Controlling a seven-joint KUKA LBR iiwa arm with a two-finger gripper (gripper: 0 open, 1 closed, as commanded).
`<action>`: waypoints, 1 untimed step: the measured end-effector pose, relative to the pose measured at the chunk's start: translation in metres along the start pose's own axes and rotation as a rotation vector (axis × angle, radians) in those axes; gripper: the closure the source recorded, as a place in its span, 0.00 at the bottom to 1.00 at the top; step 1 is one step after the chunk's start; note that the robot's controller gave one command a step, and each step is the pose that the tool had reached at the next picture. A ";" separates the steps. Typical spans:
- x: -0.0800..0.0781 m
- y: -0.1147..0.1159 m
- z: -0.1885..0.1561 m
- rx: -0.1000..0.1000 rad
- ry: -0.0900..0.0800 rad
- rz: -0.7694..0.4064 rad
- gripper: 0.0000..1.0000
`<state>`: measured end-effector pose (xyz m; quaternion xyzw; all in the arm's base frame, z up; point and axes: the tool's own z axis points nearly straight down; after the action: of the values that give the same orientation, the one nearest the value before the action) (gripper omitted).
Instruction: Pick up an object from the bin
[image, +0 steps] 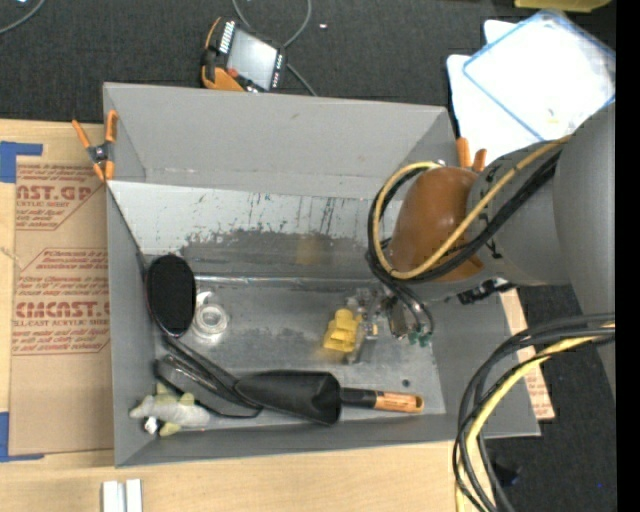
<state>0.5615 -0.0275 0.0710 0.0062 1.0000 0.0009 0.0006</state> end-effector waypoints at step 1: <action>0.001 0.000 -0.011 0.000 0.002 0.000 1.00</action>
Offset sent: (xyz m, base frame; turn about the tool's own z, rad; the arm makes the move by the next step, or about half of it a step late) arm -0.0010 0.0002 0.0111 -0.0001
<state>0.5605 -0.0272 0.0816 0.0059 1.0000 0.0009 -0.0006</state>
